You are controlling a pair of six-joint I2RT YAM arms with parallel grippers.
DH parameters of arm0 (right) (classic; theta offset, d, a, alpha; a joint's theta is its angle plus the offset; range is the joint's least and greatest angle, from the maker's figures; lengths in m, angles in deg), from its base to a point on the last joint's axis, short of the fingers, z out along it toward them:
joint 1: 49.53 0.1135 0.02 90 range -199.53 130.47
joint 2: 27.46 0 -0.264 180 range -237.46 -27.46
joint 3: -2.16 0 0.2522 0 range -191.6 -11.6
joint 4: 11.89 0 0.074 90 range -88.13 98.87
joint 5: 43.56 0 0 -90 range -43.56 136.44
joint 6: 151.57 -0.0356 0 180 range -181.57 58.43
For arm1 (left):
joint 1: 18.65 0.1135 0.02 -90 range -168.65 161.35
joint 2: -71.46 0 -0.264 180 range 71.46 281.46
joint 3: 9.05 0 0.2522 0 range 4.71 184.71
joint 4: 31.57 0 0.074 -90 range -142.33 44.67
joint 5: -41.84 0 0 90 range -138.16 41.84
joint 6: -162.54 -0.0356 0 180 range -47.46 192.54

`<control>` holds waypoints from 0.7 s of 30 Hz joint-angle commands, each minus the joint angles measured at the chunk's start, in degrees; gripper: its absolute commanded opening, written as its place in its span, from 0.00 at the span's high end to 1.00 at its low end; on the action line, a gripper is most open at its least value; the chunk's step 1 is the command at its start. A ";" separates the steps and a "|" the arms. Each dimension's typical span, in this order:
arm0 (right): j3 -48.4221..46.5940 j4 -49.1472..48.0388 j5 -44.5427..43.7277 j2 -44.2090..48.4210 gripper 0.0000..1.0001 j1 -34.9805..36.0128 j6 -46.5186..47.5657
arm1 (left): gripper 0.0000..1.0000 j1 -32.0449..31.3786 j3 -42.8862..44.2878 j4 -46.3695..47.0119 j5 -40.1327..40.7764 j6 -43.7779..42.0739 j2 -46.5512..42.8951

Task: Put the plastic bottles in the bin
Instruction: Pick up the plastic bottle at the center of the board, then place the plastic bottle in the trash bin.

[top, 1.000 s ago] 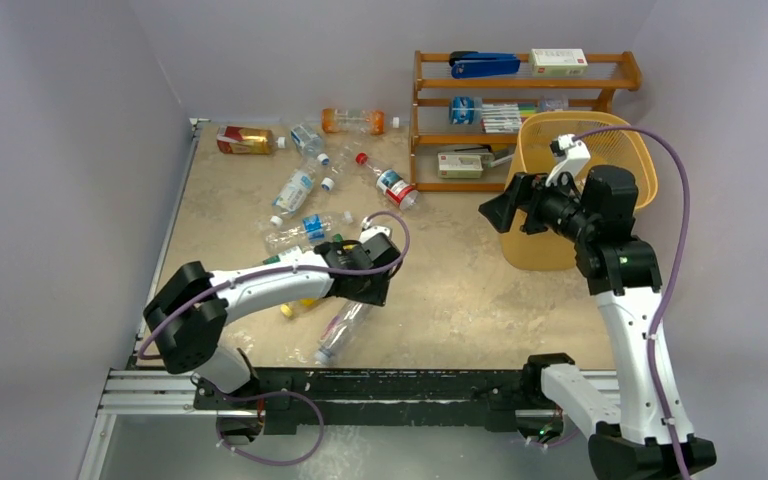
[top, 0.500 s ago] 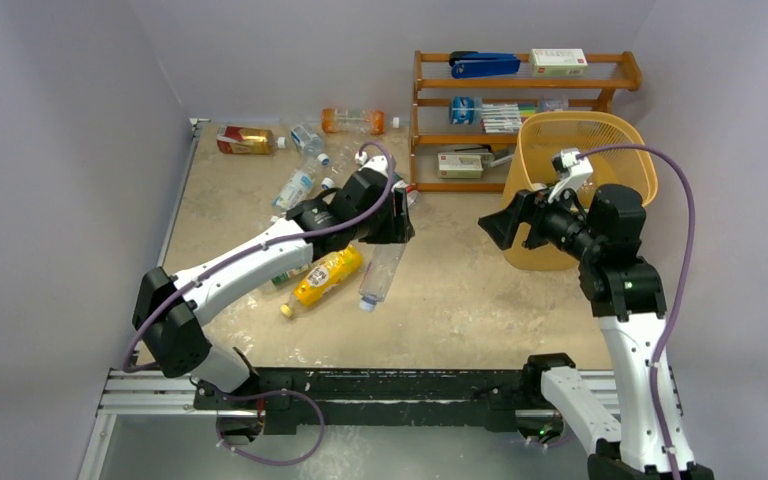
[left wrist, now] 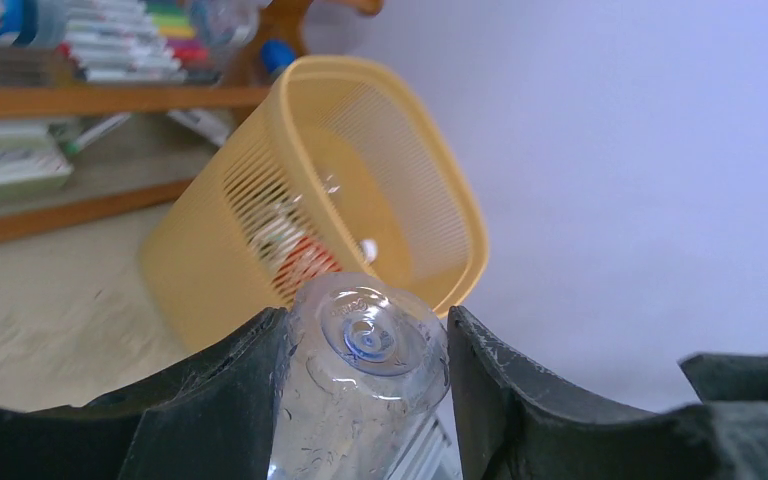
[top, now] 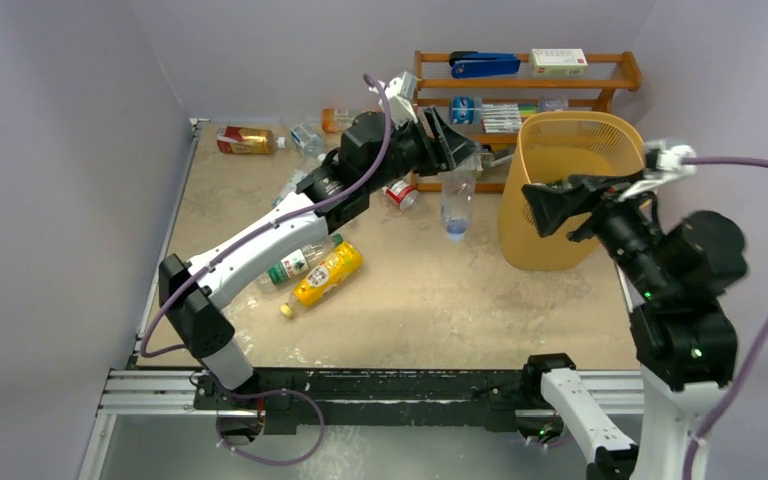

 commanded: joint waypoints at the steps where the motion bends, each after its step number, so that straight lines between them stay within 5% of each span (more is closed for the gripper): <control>1: -9.16 3.02 -3.23 -0.77 0.12 0.27 -2.23 | 0.54 0.20 4.60 15.63 -0.46 2.98 2.13; 10: -20.76 7.83 0.73 -3.99 0.12 0.27 -2.70 | 0.54 0.20 5.73 42.38 3.36 9.87 9.54; 21: -26.17 10.39 2.26 -5.37 0.12 0.30 -1.75 | 0.55 0.46 20.90 60.20 8.22 22.89 29.08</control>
